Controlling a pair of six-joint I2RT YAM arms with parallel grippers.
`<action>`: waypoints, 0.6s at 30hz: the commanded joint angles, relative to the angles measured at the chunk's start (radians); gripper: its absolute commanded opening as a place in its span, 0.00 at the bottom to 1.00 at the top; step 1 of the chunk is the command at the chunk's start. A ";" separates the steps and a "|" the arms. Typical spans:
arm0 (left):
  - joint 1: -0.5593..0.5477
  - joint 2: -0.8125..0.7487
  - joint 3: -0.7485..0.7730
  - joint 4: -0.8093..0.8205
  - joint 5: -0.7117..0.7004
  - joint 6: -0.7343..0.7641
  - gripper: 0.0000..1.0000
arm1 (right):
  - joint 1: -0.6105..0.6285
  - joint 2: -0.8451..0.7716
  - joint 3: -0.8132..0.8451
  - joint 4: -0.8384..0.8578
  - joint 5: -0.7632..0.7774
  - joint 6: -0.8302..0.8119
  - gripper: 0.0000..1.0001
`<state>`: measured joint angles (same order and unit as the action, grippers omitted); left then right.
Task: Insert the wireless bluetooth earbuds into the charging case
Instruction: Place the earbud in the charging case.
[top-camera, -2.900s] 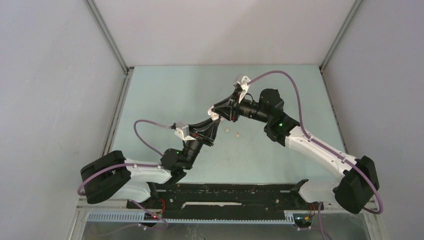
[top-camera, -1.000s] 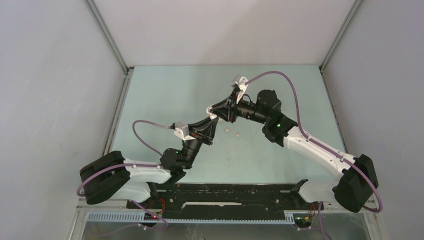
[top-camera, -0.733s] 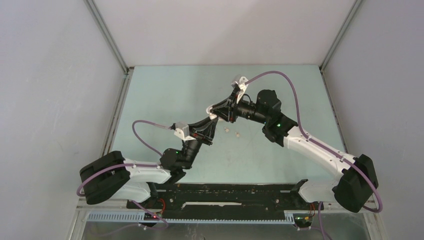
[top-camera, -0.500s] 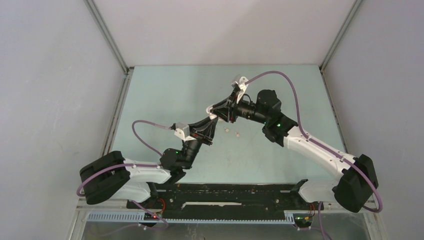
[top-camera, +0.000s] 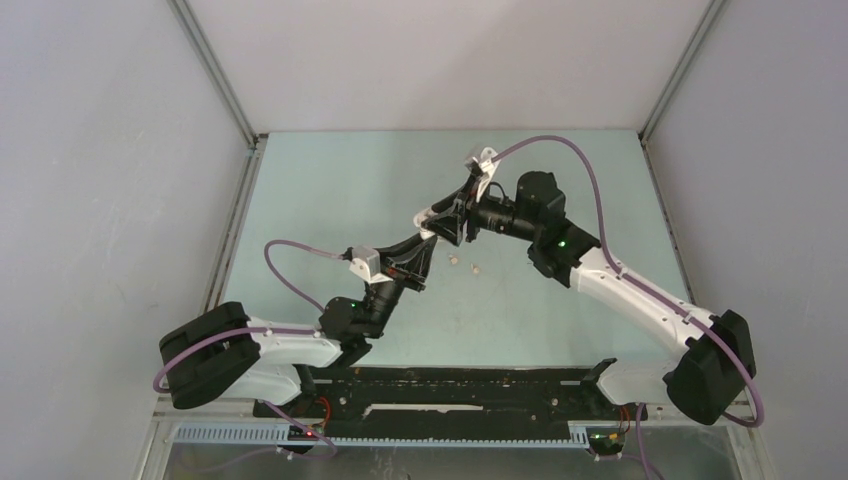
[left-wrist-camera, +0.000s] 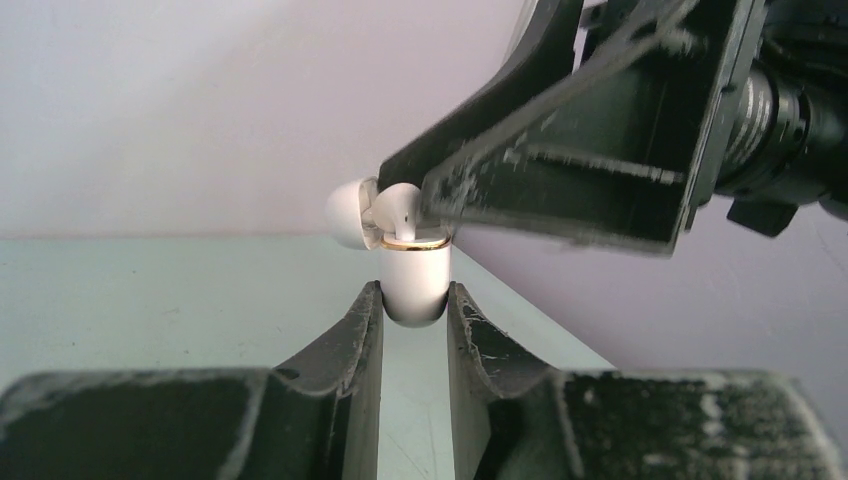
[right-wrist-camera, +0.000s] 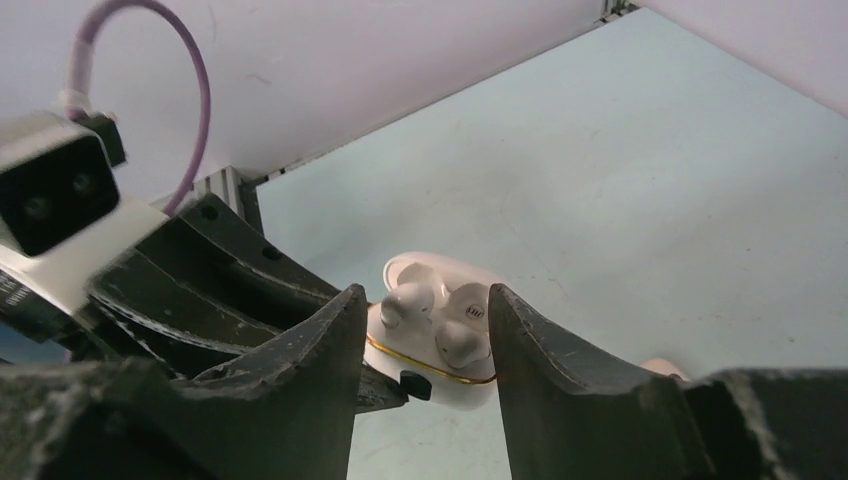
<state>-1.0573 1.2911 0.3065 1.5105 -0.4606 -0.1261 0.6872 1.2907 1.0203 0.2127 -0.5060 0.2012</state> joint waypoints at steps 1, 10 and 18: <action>0.006 0.006 -0.008 0.080 0.031 0.040 0.00 | -0.066 -0.017 0.128 -0.067 -0.104 0.045 0.51; 0.018 0.019 -0.025 0.081 0.198 0.112 0.00 | -0.311 -0.055 0.151 -0.163 -0.470 0.032 0.60; 0.025 0.066 -0.044 0.081 0.429 0.155 0.00 | -0.357 -0.073 0.150 -0.654 -0.721 -0.520 0.37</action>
<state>-1.0382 1.3392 0.2687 1.5162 -0.1791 -0.0322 0.3340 1.2545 1.1381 -0.1570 -1.0786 0.0093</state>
